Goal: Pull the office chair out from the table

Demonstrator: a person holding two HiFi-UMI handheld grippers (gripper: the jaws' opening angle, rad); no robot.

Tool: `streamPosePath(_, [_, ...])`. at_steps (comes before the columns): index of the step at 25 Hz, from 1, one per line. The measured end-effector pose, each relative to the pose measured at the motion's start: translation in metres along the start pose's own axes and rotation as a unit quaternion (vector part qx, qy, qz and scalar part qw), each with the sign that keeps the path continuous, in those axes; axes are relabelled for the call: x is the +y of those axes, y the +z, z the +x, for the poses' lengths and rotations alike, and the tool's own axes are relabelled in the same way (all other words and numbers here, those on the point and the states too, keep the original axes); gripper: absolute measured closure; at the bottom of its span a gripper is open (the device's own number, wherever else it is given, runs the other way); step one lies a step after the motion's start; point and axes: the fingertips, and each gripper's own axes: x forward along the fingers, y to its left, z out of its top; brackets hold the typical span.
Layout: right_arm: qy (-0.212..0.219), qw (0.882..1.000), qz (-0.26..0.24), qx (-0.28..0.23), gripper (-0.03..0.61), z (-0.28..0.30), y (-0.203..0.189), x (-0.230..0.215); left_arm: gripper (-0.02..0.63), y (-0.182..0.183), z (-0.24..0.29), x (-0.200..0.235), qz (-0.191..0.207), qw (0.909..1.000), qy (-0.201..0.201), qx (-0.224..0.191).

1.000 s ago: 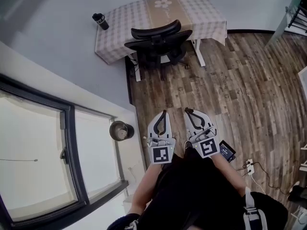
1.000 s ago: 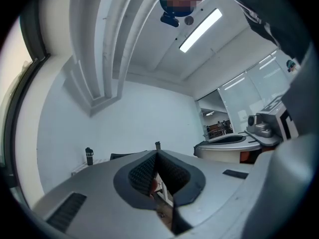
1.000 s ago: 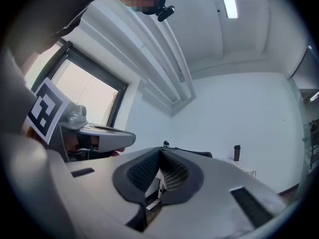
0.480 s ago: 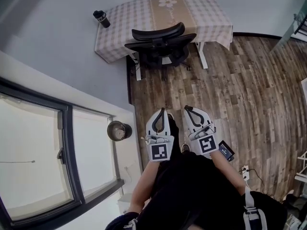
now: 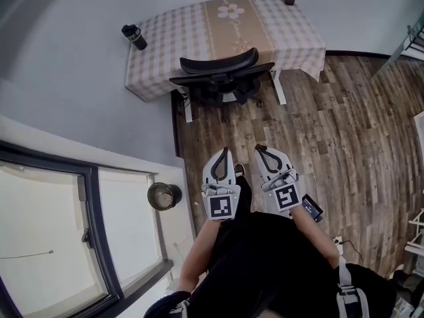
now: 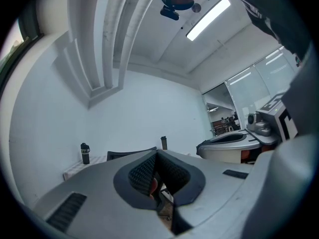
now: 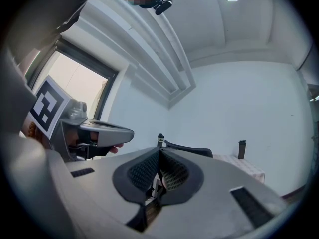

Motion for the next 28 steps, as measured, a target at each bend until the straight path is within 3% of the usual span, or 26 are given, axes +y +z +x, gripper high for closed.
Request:
streamPosePath(10, [0.003,0.999,-0.021,0.041,0.572,0.108,-0.023,-0.059,0.624,-0.032,0.099,0.093,-0.004,0.9995,0.003,0.032])
streamPosePath(19, [-0.003,0.992,-0.084,0.098,0.572,0.187,-0.064,-0.112,0.613,-0.075,0.170,0.174,-0.002,0.9980,-0.012,0.061])
streamPosePath(23, [-0.002,0.984,-0.128,0.123,0.571,0.205,-0.080,-0.135,0.598,-0.099,0.193,0.196,0.015,0.9969,-0.026,0.073])
streamPosePath(28, [0.021,0.967,-0.181,0.180,0.540,0.224,-0.111,-0.170,0.597,-0.131,0.222,0.226,0.053,0.9925,-0.038,0.103])
